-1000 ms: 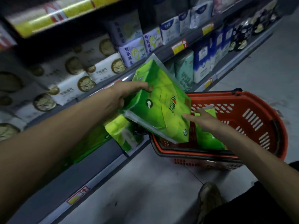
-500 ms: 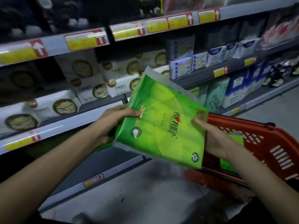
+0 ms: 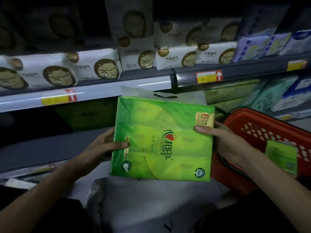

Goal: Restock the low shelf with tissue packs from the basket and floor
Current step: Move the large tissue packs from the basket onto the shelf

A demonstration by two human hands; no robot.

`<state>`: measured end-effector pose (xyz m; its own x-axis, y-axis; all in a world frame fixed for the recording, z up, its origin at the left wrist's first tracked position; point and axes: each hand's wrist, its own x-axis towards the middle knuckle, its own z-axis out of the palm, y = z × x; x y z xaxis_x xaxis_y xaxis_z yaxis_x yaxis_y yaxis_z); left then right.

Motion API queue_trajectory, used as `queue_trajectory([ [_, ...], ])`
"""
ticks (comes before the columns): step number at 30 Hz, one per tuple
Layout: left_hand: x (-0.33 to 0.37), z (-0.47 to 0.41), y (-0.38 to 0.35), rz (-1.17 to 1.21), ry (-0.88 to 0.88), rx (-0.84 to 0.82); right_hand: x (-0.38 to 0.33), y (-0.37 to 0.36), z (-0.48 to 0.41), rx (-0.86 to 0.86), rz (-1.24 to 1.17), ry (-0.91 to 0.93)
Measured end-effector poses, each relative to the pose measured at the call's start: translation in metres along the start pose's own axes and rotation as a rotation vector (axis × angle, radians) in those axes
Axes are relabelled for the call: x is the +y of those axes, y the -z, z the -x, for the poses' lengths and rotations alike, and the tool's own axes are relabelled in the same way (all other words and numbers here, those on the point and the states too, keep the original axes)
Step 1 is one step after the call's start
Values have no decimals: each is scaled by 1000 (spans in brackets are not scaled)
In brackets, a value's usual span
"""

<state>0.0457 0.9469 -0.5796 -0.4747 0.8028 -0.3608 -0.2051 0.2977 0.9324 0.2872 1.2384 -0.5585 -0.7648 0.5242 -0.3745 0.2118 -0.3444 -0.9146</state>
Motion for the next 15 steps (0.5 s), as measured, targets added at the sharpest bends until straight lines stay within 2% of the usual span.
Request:
queue_trajectory([
  [3,-16,3,7,65,25,26,4,-19,-12,-46,41,-36],
  [7,-28,1,5,324,131,186,12,-46,-21,-132,82,-70],
  [9,-37,-4,9,437,135,260,17,-60,-25,-168,105,-43],
  [15,-57,-12,27,561,170,312,25,-90,-38,-230,216,68],
])
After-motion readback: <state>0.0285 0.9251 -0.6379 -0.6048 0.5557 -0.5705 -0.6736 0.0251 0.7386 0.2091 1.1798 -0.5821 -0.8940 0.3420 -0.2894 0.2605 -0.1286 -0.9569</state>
